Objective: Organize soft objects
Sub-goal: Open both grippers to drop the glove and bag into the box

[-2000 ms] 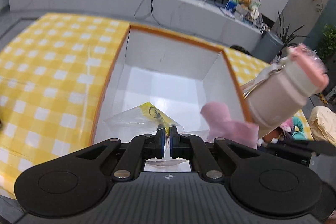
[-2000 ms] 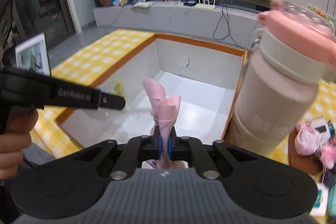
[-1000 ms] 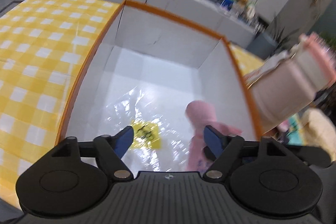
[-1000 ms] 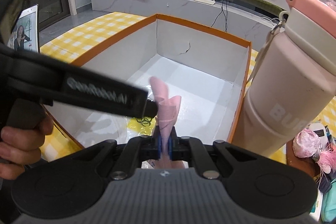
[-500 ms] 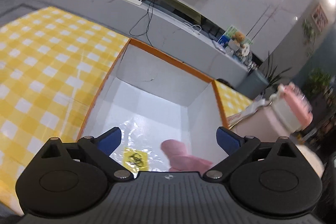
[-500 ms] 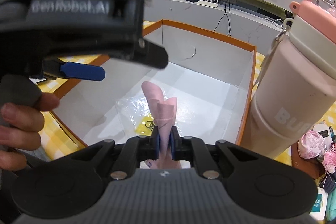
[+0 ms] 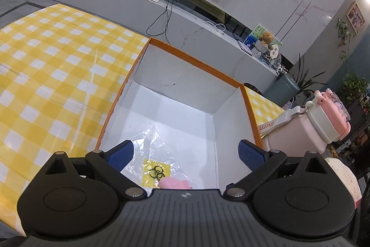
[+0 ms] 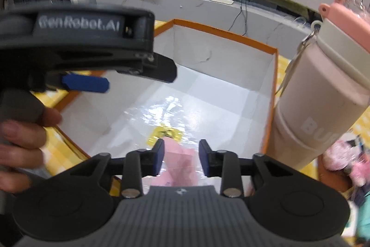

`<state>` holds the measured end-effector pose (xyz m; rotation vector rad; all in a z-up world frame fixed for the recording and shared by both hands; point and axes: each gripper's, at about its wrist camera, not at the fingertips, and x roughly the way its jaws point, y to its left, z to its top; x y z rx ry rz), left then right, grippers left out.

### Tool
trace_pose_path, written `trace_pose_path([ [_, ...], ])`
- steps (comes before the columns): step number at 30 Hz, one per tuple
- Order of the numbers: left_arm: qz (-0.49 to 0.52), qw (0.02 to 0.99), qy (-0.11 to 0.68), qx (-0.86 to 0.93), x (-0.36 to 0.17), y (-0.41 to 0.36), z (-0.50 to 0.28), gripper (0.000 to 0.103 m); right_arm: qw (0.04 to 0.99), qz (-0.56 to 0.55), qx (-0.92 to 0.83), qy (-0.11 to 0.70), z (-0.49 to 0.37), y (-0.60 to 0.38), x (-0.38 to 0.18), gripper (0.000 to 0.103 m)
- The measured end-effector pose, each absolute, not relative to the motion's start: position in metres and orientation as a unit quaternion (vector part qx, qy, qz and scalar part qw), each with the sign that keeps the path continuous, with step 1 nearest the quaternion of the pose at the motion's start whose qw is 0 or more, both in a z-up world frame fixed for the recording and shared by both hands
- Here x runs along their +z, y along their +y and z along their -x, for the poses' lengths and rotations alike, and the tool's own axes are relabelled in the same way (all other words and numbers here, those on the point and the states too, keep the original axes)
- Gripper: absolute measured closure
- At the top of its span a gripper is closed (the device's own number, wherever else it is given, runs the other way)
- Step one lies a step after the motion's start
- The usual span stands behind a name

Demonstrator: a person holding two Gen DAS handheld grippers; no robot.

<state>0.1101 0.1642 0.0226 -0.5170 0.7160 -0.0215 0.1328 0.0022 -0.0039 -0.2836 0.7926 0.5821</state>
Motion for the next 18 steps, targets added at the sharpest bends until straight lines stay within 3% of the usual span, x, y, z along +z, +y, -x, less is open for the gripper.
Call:
trace_pose_path([
  [1, 0.247, 0.906, 0.343, -0.008, 0.024, 0.164, -0.109, 0.0, 0.871, 0.122, 0.285, 0.382, -0.134, 0.0, -0.002, 0.043],
  [3, 0.241, 0.913, 0.33, -0.001, 0.025, 0.164, -0.107, 0.0, 0.873, 0.11, 0.29, 0.376, -0.132, -0.001, 0.003, 0.03],
  [5, 0.238, 0.916, 0.323, 0.008, 0.027, 0.165, -0.106, 0.0, 0.878, 0.113, 0.289, 0.365, -0.128, -0.001, 0.007, 0.026],
  [7, 0.243, 0.913, 0.326, 0.013, 0.027, 0.167, -0.107, 0.0, 0.877, 0.106, 0.298, 0.362, -0.126, -0.001, 0.01, 0.013],
  [12, 0.276, 0.899, 0.339, 0.014, 0.023, 0.176, -0.109, 0.0, 0.876, 0.102, 0.31, 0.355, -0.121, -0.001, 0.013, 0.006],
  [18, 0.23, 0.91, 0.342, 0.034, 0.027, 0.169, -0.109, 0.0, 0.88, 0.125, 0.302, 0.346, -0.116, 0.002, 0.017, 0.003],
])
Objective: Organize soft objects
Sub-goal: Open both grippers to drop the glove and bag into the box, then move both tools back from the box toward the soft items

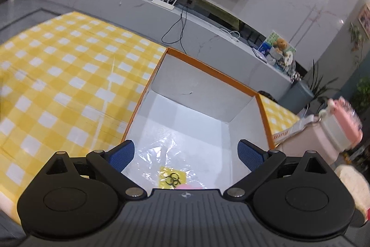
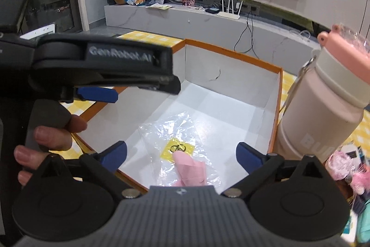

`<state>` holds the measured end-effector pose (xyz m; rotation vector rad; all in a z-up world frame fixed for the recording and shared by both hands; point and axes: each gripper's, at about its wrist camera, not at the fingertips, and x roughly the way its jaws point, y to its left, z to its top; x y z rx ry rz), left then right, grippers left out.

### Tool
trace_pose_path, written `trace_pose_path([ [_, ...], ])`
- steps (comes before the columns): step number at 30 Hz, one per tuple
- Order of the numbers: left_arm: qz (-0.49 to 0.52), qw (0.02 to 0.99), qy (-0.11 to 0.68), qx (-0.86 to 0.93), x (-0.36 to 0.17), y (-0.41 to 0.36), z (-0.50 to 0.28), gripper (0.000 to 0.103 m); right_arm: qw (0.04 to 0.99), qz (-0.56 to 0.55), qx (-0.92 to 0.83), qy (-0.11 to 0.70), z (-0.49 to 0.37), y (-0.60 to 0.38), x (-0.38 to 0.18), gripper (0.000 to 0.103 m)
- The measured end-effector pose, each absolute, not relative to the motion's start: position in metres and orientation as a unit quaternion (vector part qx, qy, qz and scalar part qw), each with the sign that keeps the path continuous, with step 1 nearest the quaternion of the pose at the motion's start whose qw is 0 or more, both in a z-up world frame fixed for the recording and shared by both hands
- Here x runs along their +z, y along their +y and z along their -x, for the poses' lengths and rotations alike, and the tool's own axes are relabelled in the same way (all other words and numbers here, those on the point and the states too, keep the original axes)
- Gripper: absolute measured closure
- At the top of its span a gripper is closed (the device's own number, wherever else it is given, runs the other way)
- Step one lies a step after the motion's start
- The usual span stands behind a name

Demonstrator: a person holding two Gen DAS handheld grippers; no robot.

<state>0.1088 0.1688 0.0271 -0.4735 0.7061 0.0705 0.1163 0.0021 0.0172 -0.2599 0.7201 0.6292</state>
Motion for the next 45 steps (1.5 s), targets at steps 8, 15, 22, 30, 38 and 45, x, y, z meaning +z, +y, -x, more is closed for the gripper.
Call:
trace_pose_path([
  [8, 0.168, 0.925, 0.339, 0.024, 0.036, 0.147, -0.101, 0.0, 0.882, 0.155, 0.302, 0.326, -0.105, -0.004, 0.025, 0.003],
  [15, 0.149, 0.935, 0.321, -0.005, 0.051, 0.127, -0.087, 0.0, 0.9, 0.131, 0.284, 0.304, -0.092, -0.042, 0.048, 0.003],
  [22, 0.154, 0.936, 0.304, -0.089, 0.052, 0.095, -0.063, 0.0, 0.927, 0.085, 0.226, 0.287, -0.075, -0.1, 0.066, 0.003],
  [30, 0.124, 0.933, 0.324, -0.096, 0.041, 0.042, -0.041, 0.0, 0.94, 0.072, 0.175, 0.285, -0.05, -0.161, 0.066, 0.003],
  [38, 0.097, 0.921, 0.339, -0.164, 0.016, -0.017, -0.029, 0.0, 0.942, 0.025, 0.074, 0.327, -0.064, -0.233, 0.037, 0.003],
  [45, 0.047, 0.912, 0.36, -0.19, -0.006, -0.059, -0.035, 0.0, 0.914, -0.096, 0.057, 0.39, -0.111, -0.281, -0.011, 0.003],
])
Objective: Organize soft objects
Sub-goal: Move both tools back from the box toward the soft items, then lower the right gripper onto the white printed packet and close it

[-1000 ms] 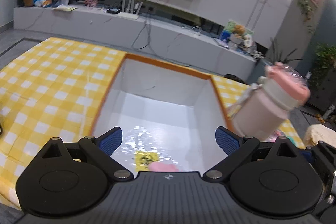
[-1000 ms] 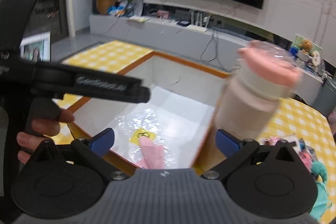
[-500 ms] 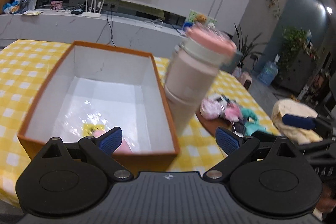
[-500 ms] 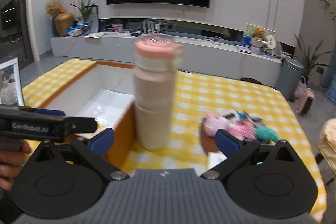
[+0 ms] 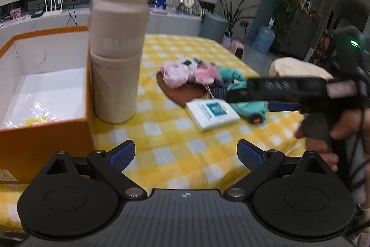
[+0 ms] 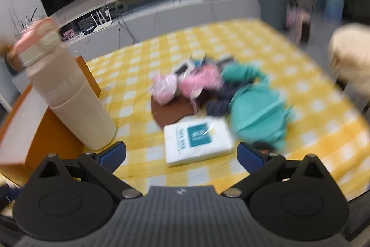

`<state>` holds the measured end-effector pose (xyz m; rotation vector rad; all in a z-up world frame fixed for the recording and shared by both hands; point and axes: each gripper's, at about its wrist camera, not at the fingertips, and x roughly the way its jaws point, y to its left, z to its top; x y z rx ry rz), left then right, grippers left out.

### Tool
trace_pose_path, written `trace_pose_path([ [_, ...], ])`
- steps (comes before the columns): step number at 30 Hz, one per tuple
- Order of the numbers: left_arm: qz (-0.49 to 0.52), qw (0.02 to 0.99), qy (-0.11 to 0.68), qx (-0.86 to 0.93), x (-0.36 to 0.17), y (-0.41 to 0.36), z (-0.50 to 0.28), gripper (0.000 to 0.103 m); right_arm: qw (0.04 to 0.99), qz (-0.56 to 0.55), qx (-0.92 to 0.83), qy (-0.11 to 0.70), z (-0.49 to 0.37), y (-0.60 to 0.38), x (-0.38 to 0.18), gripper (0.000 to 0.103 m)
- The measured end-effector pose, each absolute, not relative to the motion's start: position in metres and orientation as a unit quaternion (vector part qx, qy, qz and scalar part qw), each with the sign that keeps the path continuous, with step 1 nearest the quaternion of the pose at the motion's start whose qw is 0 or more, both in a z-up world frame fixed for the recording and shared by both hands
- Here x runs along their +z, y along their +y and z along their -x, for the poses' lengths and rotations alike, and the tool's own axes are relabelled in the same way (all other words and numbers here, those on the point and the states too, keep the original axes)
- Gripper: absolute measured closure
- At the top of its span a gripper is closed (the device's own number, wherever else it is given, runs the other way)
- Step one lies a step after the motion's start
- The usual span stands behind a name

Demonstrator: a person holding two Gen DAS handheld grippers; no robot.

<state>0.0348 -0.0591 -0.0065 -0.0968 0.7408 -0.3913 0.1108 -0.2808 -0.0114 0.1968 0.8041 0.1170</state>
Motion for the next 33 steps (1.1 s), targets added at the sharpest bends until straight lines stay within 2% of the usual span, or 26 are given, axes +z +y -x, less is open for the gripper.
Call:
trace_pose_path([
  [4, 0.063, 0.901, 0.377, -0.204, -0.017, -0.062, -0.041, 0.0, 0.893, -0.123, 0.085, 0.425, -0.14, -0.284, -0.036, 0.003],
  [9, 0.077, 0.886, 0.411, -0.202, -0.028, -0.06, -0.048, 0.0, 0.897, -0.034, 0.035, 0.44, -0.163, -0.274, -0.054, 0.003],
  [18, 0.071, 0.881, 0.429, -0.185, -0.036, -0.054, -0.049, 0.0, 0.876, 0.028, 0.033, 0.479, -0.194, -0.243, -0.08, 0.003],
  [27, 0.063, 0.88, 0.433, -0.187, -0.039, -0.05, -0.048, 0.0, 0.882, 0.051, 0.025, 0.468, -0.206, -0.241, -0.094, 0.002],
  [30, 0.061, 0.877, 0.441, -0.181, -0.041, -0.049, -0.05, 0.0, 0.885, 0.058, 0.034, 0.461, -0.202, -0.242, -0.094, 0.009],
  [33, 0.061, 0.875, 0.445, -0.178, -0.041, -0.046, -0.051, 0.0, 0.886, 0.073, 0.057, 0.455, -0.193, -0.24, -0.087, 0.021],
])
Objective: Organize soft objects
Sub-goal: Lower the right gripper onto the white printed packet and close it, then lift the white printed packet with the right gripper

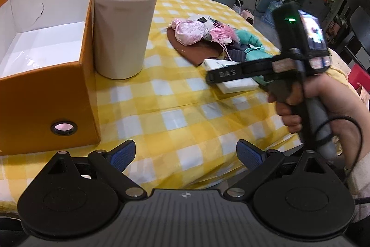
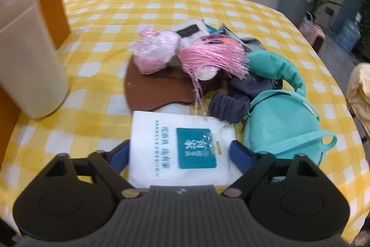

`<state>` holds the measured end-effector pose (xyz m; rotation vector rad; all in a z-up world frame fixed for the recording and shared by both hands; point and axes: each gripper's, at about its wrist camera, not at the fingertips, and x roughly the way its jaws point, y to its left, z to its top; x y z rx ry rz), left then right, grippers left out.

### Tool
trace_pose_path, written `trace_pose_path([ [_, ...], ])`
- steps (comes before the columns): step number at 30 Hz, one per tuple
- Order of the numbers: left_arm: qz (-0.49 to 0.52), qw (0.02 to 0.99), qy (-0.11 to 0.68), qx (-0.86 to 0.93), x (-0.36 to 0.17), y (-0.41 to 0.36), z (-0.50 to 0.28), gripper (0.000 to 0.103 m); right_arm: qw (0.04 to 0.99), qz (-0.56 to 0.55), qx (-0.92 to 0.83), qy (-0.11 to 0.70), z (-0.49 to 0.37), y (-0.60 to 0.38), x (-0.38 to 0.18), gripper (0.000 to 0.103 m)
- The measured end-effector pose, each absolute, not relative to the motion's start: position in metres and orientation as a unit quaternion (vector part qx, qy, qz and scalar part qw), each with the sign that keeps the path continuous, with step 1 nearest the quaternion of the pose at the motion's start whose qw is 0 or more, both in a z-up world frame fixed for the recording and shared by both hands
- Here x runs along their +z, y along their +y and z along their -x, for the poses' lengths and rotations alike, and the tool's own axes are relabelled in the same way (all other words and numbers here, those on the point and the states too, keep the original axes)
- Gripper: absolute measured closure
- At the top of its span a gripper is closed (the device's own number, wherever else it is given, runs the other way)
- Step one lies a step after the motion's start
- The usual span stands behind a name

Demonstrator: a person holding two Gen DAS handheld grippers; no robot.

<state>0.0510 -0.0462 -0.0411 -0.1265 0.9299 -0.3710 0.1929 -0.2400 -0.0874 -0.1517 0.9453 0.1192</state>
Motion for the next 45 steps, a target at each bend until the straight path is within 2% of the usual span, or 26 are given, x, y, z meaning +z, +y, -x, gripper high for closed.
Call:
trace_pose_path([
  [1, 0.061, 0.876, 0.445, -0.178, -0.041, -0.045, -0.051, 0.0, 0.886, 0.076, 0.064, 0.453, -0.189, -0.239, -0.085, 0.023],
  [6, 0.064, 0.875, 0.446, -0.179, -0.04, -0.044, -0.05, 0.0, 0.876, 0.085, 0.104, 0.463, -0.167, -0.241, -0.077, 0.023],
  [8, 0.062, 0.874, 0.446, -0.181, -0.04, -0.044, -0.05, 0.0, 0.872, 0.094, 0.119, 0.465, -0.159, -0.241, -0.076, 0.017],
  [10, 0.06, 0.875, 0.445, -0.183, -0.04, -0.044, -0.049, 0.0, 0.873, 0.108, 0.112, 0.462, -0.155, -0.241, -0.077, 0.006],
  [12, 0.06, 0.876, 0.442, -0.185, -0.038, -0.043, -0.048, 0.0, 0.876, 0.119, 0.104, 0.456, -0.154, -0.242, -0.078, 0.003],
  [33, 0.057, 0.871, 0.452, -0.183, -0.042, -0.04, -0.048, 0.0, 0.88, 0.068, 0.129, 0.452, -0.179, -0.258, -0.098, 0.002],
  [40, 0.058, 0.873, 0.451, -0.176, -0.041, -0.037, -0.047, 0.0, 0.879, 0.066, 0.122, 0.457, -0.178, -0.256, -0.093, 0.008],
  [45, 0.061, 0.872, 0.454, -0.173, -0.043, -0.037, -0.051, 0.0, 0.886, 0.023, 0.129, 0.445, -0.172, -0.265, -0.079, 0.009],
])
